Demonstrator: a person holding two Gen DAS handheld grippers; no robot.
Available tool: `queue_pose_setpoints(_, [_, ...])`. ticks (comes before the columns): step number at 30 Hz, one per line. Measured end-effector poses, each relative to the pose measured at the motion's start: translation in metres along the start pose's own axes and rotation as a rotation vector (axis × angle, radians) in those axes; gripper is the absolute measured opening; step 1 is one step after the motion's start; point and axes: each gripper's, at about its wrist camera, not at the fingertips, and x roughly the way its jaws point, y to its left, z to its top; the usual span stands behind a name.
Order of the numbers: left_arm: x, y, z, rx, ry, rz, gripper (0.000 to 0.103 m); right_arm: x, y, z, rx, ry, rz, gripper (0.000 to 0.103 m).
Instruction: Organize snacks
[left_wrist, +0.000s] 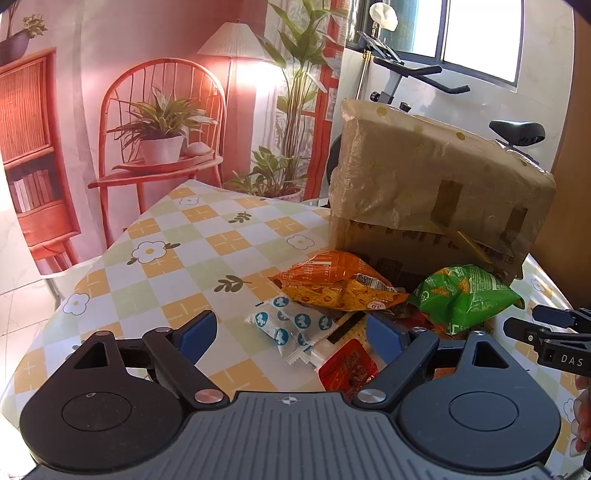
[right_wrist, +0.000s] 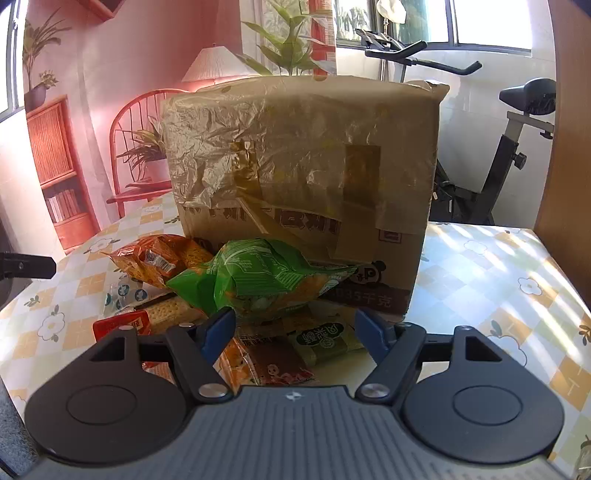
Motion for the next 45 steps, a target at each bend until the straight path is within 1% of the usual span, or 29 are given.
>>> queue_pose_setpoints(2, [0.003,-0.001,0.000,-0.006,-0.002,0.019,0.088,0.003,0.001,-0.004,-0.050,-0.009,0.010,0.071])
queue_pose_setpoints(5, [0.008,-0.002,-0.003,-0.013,0.015,0.030,0.086,0.010,0.001,-0.009,-0.064,0.006,0.009,0.072])
queue_pose_setpoints(7, [0.012,-0.003,-0.003,-0.014,0.033,0.035,0.086,0.012,-0.001,-0.011,-0.054,0.011,0.009,0.080])
queue_pose_setpoints(9, [0.013,-0.005,-0.005,-0.005,0.034,0.046,0.087,0.013,-0.002,-0.013,-0.058,0.000,0.013,0.091])
queue_pose_setpoints(11, [0.015,-0.006,-0.006,0.003,0.042,0.031,0.088,0.014,-0.002,-0.014,-0.068,-0.001,0.019,0.097])
queue_pose_setpoints(13, [0.017,-0.005,-0.005,-0.012,0.047,0.008,0.087,0.016,-0.003,-0.014,-0.068,0.003,0.021,0.098])
queue_pose_setpoints(15, [0.019,0.000,-0.004,-0.052,0.045,-0.007,0.088,0.018,-0.003,-0.014,-0.077,0.006,0.026,0.098])
queue_pose_setpoints(18, [0.023,0.001,0.000,-0.067,0.057,0.024,0.088,0.018,-0.002,-0.017,-0.104,-0.018,0.040,0.099])
queue_pose_setpoints(21, [0.028,0.000,0.003,-0.080,0.105,0.042,0.090,0.020,-0.003,-0.019,-0.115,-0.028,0.048,0.099])
queue_pose_setpoints(23, [0.034,-0.003,0.004,-0.074,0.147,0.082,0.091,0.023,-0.003,-0.021,-0.117,-0.020,0.044,0.098])
queue_pose_setpoints(24, [0.037,-0.004,0.004,-0.059,0.159,0.085,0.090,0.025,-0.003,-0.021,-0.119,-0.016,0.042,0.098])
queue_pose_setpoints(25, [0.037,-0.005,0.002,-0.048,0.153,0.087,0.090,0.027,-0.003,-0.021,-0.125,-0.005,0.043,0.097])
queue_pose_setpoints(26, [0.038,-0.006,0.000,-0.036,0.145,0.101,0.088,0.029,-0.003,-0.021,-0.133,0.005,0.049,0.093])
queue_pose_setpoints(27, [0.039,-0.008,-0.002,-0.021,0.148,0.116,0.084,0.032,-0.003,-0.021,-0.147,0.014,0.057,0.086])
queue_pose_setpoints(29, [0.042,-0.010,-0.005,-0.011,0.155,0.124,0.078,0.036,0.000,-0.021,-0.179,0.030,0.066,0.077])
queue_pose_setpoints(31, [0.043,-0.012,-0.008,-0.013,0.157,0.122,0.077,0.039,0.002,-0.022,-0.195,0.045,0.092,0.072])
queue_pose_setpoints(32, [0.043,-0.013,-0.009,-0.015,0.156,0.119,0.075,0.041,0.003,-0.022,-0.199,0.055,0.109,0.066])
queue_pose_setpoints(33, [0.044,-0.015,-0.010,-0.013,0.155,0.112,0.071,0.043,0.004,-0.022,-0.201,0.063,0.124,0.060])
queue_pose_setpoints(35, [0.046,-0.017,-0.011,-0.006,0.164,0.098,0.067,0.047,0.006,-0.022,-0.202,0.067,0.143,0.060])
queue_pose_setpoints(40, [0.049,-0.024,-0.015,0.018,0.168,0.043,0.066,0.055,0.004,-0.019,-0.154,0.097,0.178,0.060])
queue_pose_setpoints(43, [0.052,-0.027,-0.020,0.017,0.183,0.009,0.066,0.056,0.002,-0.019,-0.126,0.113,0.192,0.059])
queue_pose_setpoints(45, [0.055,-0.030,-0.025,0.018,0.201,-0.007,0.066,0.054,0.001,-0.017,-0.102,0.122,0.206,0.048])
